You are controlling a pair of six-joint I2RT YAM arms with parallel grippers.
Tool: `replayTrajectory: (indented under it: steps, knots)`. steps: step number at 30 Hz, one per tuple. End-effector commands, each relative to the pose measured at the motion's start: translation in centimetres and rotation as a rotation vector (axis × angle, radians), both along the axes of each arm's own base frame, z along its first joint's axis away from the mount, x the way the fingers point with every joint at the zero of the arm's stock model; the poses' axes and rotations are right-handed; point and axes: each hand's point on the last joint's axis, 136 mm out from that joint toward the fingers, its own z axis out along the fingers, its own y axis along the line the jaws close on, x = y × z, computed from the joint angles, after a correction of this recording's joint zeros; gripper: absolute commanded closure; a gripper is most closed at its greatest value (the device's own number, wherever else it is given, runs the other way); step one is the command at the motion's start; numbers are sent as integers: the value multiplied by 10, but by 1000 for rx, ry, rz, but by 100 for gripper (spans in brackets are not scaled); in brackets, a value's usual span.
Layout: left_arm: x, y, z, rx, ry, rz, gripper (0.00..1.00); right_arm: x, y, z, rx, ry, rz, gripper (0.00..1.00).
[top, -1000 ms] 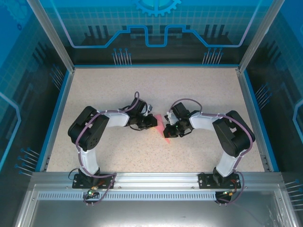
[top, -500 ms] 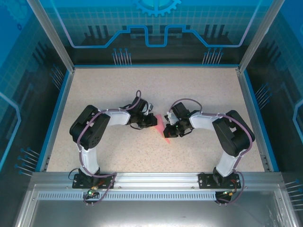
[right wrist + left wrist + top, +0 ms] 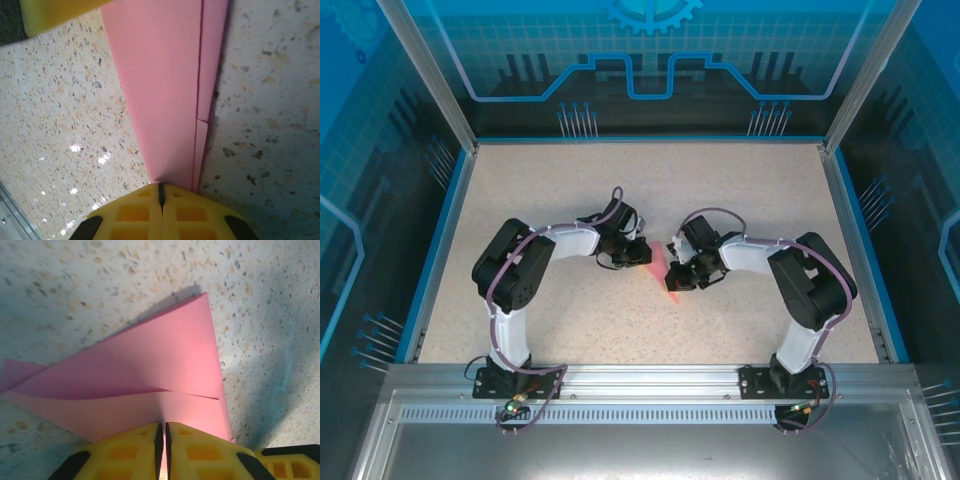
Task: Fold a paper plane with a square sheet of paper (pick it up from the middle)
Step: Fold the wing for the fifth time at the center of the table.
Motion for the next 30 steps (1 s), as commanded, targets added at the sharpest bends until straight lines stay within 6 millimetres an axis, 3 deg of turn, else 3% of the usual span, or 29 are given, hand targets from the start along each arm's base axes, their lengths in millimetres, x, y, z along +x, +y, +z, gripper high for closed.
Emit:
replayTrajectory:
  steps: [1, 7, 11, 14, 18, 21, 25, 30]
  knots:
    - [22, 61, -26, 153, 17, 131, 85, -44, -58, -55, -303, 166, -26, 100]
    - [47, 91, -20, 92, 21, 255, 85, -43, -57, -56, -301, 166, -28, 100]
    - [58, 94, 1, 62, -19, 262, 85, -42, -55, -55, -294, 163, -25, 100]
    - [58, 82, 26, 4, -63, 239, 85, -39, -52, -52, -284, 155, -24, 100]
    - [41, 61, 48, -32, -113, 198, 85, -32, -42, -48, -245, 136, -21, 99]
    - [27, 49, 52, -76, -128, 203, 85, -28, -28, -46, -190, 132, -21, 99]
    - [15, 30, 55, -146, -147, 202, 85, -5, -3, -35, -109, 82, -21, 99]
    - [3, 7, 49, -191, -148, 162, 86, 4, 6, -30, -91, 60, -19, 99]
